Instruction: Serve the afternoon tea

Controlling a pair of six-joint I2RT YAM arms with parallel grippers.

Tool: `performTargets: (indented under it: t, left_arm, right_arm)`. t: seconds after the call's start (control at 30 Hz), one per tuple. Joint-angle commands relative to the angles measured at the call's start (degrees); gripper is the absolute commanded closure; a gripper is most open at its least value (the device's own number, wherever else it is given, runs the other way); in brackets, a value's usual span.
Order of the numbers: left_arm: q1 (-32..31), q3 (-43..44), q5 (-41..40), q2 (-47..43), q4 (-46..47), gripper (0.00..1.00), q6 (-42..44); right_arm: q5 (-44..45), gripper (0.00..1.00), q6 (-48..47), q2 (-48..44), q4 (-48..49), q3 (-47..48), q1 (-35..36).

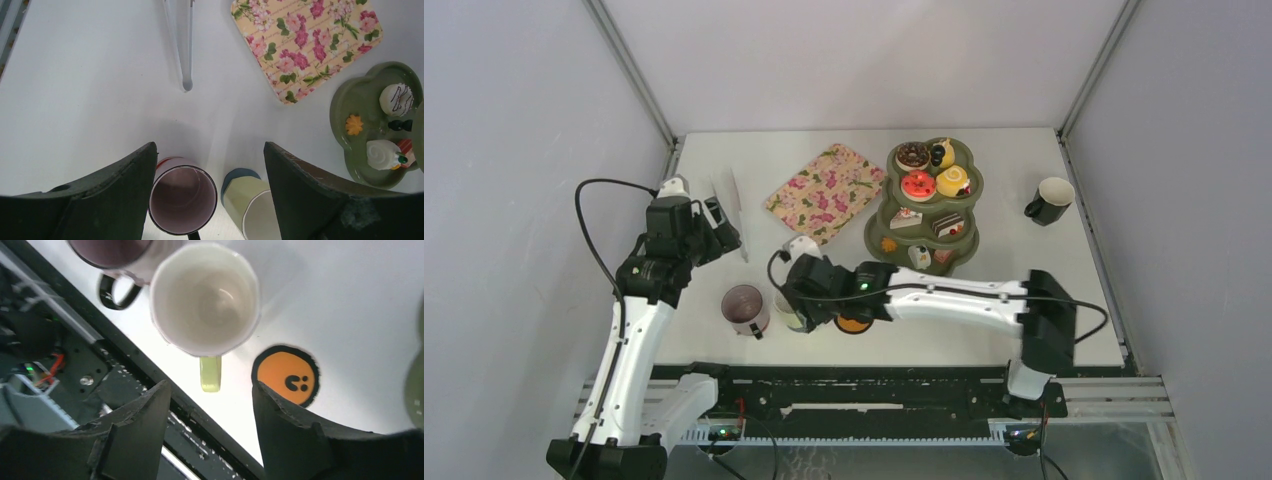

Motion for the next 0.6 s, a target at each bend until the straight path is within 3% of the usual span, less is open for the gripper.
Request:
performTargets:
  t: [0.0,0.07,0.3,0.43,0.57]
  left_arm:
    - [0.37,0.53,0.47,-0.19,1.83,0.18,0.15]
    - [0.38,0.86,0.47,0.23,1.91,0.18,0.16]
    - [0.36,1.50,1.47,1.01,2.71,0.18,1.10]
    - [0.40,1.42,1.20,1.04,2.81,0.18,1.09]
    - [0.38,1.04,1.64,1.28,3.57,0.18,0.82]
  right_arm:
    - [4.77,0.30,-0.30,-13.04,-1.48,0.72,-1.45]
    - [7.31,0.30,-0.12,-17.08,-3.52,0.35,-3.43]
    - [28.39,0.30,3.17,-36.39,-7.43,-8.24,-12.82]
    - [32.56,0.30,9.02,-49.53,-12.96,-13.63,-25.28]
    - [24.78,0.30,12.42,-57.55,-14.74,-18.66,-45.97]
